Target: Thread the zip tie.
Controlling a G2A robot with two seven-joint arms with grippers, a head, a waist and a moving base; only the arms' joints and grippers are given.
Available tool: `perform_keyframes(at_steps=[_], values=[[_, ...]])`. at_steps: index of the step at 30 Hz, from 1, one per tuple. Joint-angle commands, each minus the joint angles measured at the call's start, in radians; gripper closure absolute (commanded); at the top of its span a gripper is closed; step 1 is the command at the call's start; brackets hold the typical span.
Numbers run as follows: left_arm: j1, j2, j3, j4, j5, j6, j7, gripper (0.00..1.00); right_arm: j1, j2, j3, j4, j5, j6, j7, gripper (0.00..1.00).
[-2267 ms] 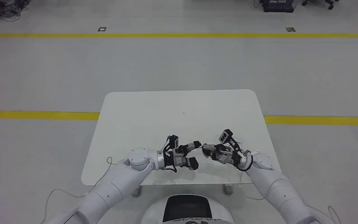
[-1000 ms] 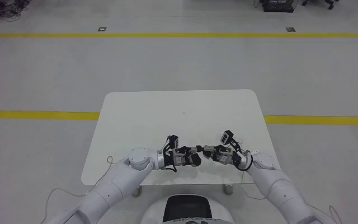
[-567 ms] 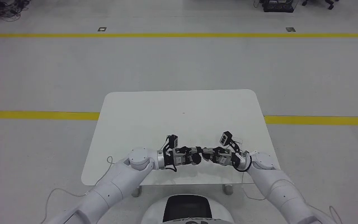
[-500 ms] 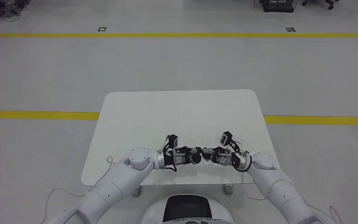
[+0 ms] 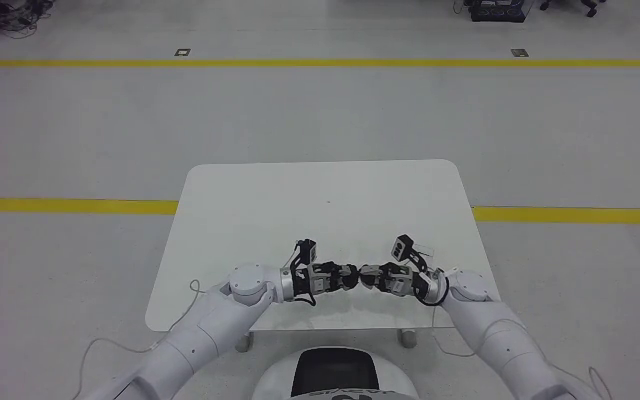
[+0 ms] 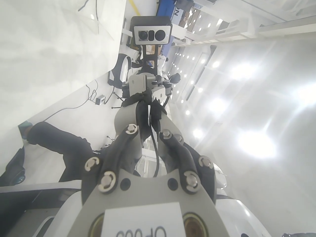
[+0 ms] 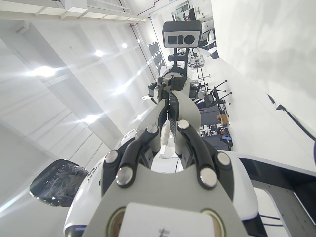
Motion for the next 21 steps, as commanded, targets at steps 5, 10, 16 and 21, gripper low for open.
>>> perform_keyframes(at_steps=[5,10,16,21], values=[[0.003,0.002,-0.003,-0.002,-0.001,0.0,-0.001,0.94,0.005,-0.002,-0.006,0.005,-0.006,0.005,-0.002,1.0],[0.004,0.002,-0.005,-0.003,-0.001,0.001,-0.004,0.94,0.007,-0.004,-0.008,0.012,-0.005,0.004,-0.001,1.0],[0.002,0.001,-0.002,0.001,-0.002,0.002,-0.007,1.0,0.008,-0.005,-0.008,0.018,0.003,0.001,0.003,1.0],[0.0,0.0,0.0,0.006,-0.005,0.002,-0.012,1.0,0.01,-0.006,-0.009,0.024,0.005,0.002,0.009,1.0]])
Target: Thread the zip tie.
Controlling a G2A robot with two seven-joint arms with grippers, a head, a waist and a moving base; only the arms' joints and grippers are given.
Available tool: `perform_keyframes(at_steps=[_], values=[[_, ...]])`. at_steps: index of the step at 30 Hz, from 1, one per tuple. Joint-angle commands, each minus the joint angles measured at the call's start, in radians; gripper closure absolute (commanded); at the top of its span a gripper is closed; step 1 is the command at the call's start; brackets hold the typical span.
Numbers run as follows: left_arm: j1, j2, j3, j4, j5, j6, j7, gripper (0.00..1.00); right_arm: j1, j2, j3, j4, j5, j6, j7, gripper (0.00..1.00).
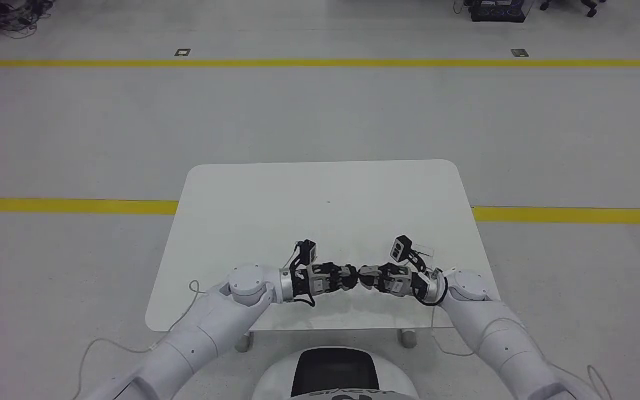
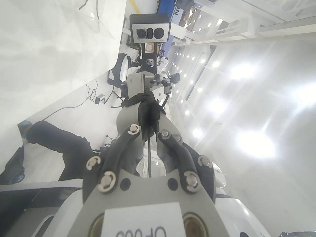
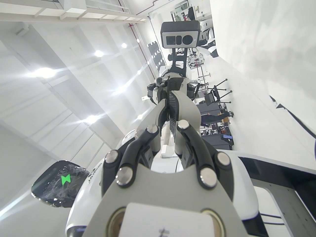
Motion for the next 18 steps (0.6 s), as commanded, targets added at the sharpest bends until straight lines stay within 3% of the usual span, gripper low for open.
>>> perform_keyframes(at_steps=[1,2,3,4,9,15,18], values=[[-0.001,0.0,0.001,0.002,0.0,-0.001,-0.001,1.0,0.001,0.0,0.0,0.001,-0.001,0.0,0.002,1.0],[-0.002,-0.001,0.001,0.004,-0.001,-0.002,-0.002,1.0,0.001,0.0,0.0,0.002,-0.001,0.0,0.002,0.78],[-0.002,-0.001,0.0,0.006,-0.001,-0.004,-0.003,1.0,0.001,-0.001,0.0,0.003,0.0,0.0,0.003,0.17],[-0.002,-0.001,0.0,0.007,-0.001,-0.006,-0.003,1.0,0.001,-0.001,0.0,0.003,0.002,0.001,0.003,0.0],[-0.002,0.003,-0.007,0.01,0.023,-0.053,-0.011,1.0,-0.002,0.0,0.008,0.006,0.012,-0.002,-0.004,0.0],[0.008,0.012,-0.032,0.006,0.055,-0.153,-0.007,1.0,-0.009,0.0,0.025,0.013,0.035,-0.015,-0.036,0.0],[0.007,0.013,-0.032,-0.001,0.062,-0.156,-0.01,1.0,-0.01,0.0,0.027,0.013,0.041,-0.016,-0.044,0.0]])
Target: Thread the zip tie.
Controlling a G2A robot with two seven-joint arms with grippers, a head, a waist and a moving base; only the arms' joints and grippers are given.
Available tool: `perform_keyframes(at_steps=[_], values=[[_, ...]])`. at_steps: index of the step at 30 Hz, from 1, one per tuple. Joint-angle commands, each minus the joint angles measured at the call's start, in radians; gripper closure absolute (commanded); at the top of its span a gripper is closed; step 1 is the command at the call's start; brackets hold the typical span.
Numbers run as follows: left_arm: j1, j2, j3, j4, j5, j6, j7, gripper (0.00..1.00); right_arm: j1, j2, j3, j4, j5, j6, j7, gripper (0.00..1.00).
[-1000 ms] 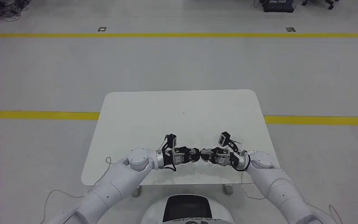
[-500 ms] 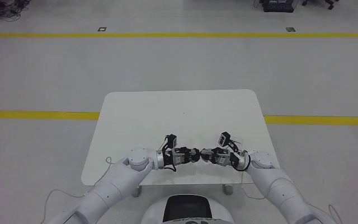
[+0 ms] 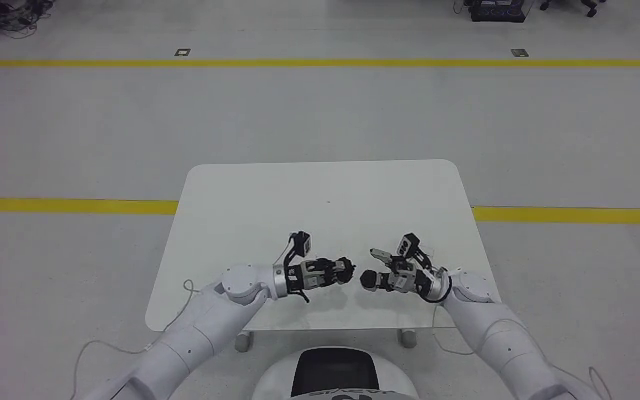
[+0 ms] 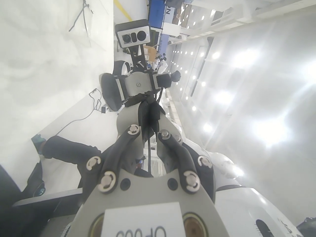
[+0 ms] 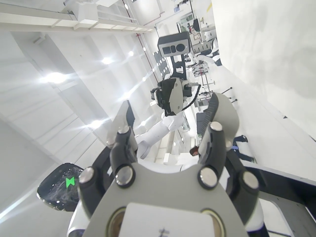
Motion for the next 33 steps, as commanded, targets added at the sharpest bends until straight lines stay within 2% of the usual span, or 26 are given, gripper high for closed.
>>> perform_keyframes(at_steps=[1,6,8,9,10,13,16,18,22,28,31,33], values=[[0.0,0.0,0.0,0.0,-0.001,0.002,0.0,1.0,0.0,0.0,0.0,0.0,-0.001,0.0,0.004,0.0],[0.0,0.0,0.0,0.002,0.003,0.001,0.007,1.0,0.0,0.0,0.0,0.0,-0.001,0.0,0.004,0.0],[-0.001,-0.002,-0.001,0.018,0.05,-0.075,0.061,1.0,0.0,0.0,0.0,0.0,-0.001,0.0,0.004,0.0],[0.006,-0.006,-0.003,0.026,0.028,-0.078,0.067,1.0,0.0,0.0,0.0,0.0,-0.001,0.0,0.004,0.0],[0.009,-0.01,-0.013,0.029,-0.014,-0.078,0.041,1.0,0.0,0.0,0.0,0.0,-0.001,0.0,0.004,0.0],[0.009,-0.017,-0.076,0.058,-0.02,-0.078,-0.006,1.0,0.0,0.0,0.0,0.0,-0.001,0.0,0.004,0.0],[0.033,-0.026,-0.152,0.059,0.057,-0.078,-0.025,1.0,0.0,0.0,0.0,0.0,-0.001,0.0,0.004,0.0],[0.056,-0.035,-0.203,0.063,0.092,-0.078,-0.06,1.0,0.0,0.0,0.0,0.0,-0.001,0.0,0.004,0.0],[0.079,-0.057,-0.27,0.051,0.217,-0.078,-0.069,1.0,0.0,0.0,0.0,0.0,-0.001,0.0,0.004,0.0],[0.107,-0.098,-0.346,0.049,0.246,-0.078,-0.144,1.0,0.0,0.0,0.0,0.0,-0.001,0.0,0.004,0.0],[0.108,-0.1,-0.349,0.048,0.247,-0.078,-0.15,1.0,0.0,0.0,0.0,0.0,-0.001,0.0,0.004,0.0],[0.108,-0.1,-0.349,0.048,0.247,-0.078,-0.15,1.0,0.0,0.003,0.007,-0.015,-0.03,-0.017,-0.038,0.0]])
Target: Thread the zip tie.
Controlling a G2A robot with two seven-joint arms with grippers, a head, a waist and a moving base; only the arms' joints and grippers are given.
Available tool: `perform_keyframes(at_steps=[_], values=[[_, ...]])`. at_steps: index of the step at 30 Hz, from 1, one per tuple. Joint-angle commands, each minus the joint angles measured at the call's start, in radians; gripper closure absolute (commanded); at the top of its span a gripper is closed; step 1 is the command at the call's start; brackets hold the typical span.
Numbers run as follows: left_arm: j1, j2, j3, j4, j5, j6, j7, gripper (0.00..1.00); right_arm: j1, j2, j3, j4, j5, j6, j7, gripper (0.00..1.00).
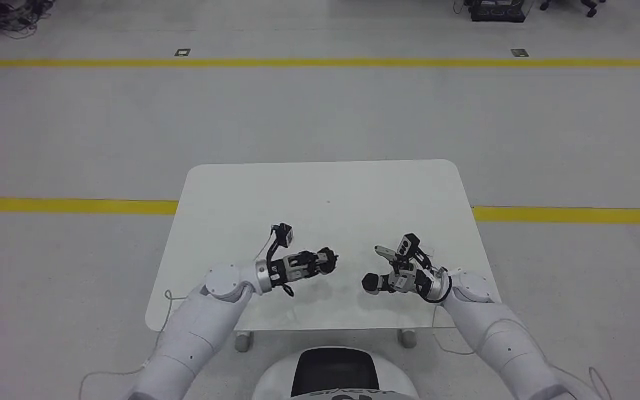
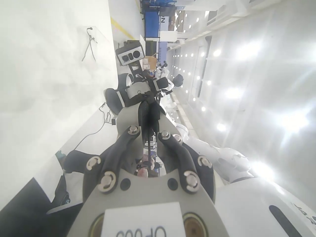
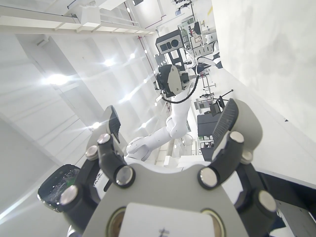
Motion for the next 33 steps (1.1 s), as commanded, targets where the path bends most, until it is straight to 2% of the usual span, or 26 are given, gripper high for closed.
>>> perform_keyframes(at_steps=[1,4,6,8,12,20,22,25,28,29,33], values=[[0.0,0.0,0.0,0.0,0.0,0.0,0.001,1.0,-0.003,0.008,0.015,-0.025,-0.06,-0.03,-0.068,0.0],[0.0,0.0,0.0,0.0,0.0,0.0,0.001,1.0,-0.035,0.035,0.067,-0.107,-0.181,-0.05,-0.192,0.0],[0.0,0.0,0.0,0.0,0.0,0.0,0.001,1.0,-0.072,0.058,0.113,-0.208,-0.29,-0.02,-0.282,0.0],[0.0,0.0,0.0,0.0,0.0,0.0,0.001,1.0,-0.119,0.078,0.152,-0.324,-0.401,0.043,-0.368,0.0],[0.0,0.0,0.0,0.0,0.0,0.0,0.001,1.0,-0.258,0.112,0.229,-0.639,-0.615,0.206,-0.508,0.0],[0.0,0.0,0.0,0.0,0.0,0.0,0.001,1.0,-0.258,0.112,0.229,-0.639,-0.615,0.206,-0.508,0.0],[0.0,0.0,0.0,0.0,0.0,0.0,0.001,1.0,-0.262,0.114,0.229,-0.666,-0.651,0.207,-0.527,0.0],[0.0,0.0,0.0,0.0,0.0,0.0,0.001,1.0,-0.278,0.122,0.258,-0.75,-0.752,0.317,-0.594,0.0],[0.0,0.0,0.0,0.0,0.0,0.0,0.001,1.0,-0.293,0.128,0.265,-0.86,-0.858,0.499,-0.645,0.0],[0.0,0.0,0.0,0.0,0.0,0.0,0.001,1.0,-0.292,0.13,0.259,-0.897,-0.895,0.575,-0.644,0.0],[0.0,0.0,0.0,0.0,0.0,0.0,0.001,1.0,-0.29,0.128,0.255,-0.891,-1.033,0.575,-0.662,0.0]])
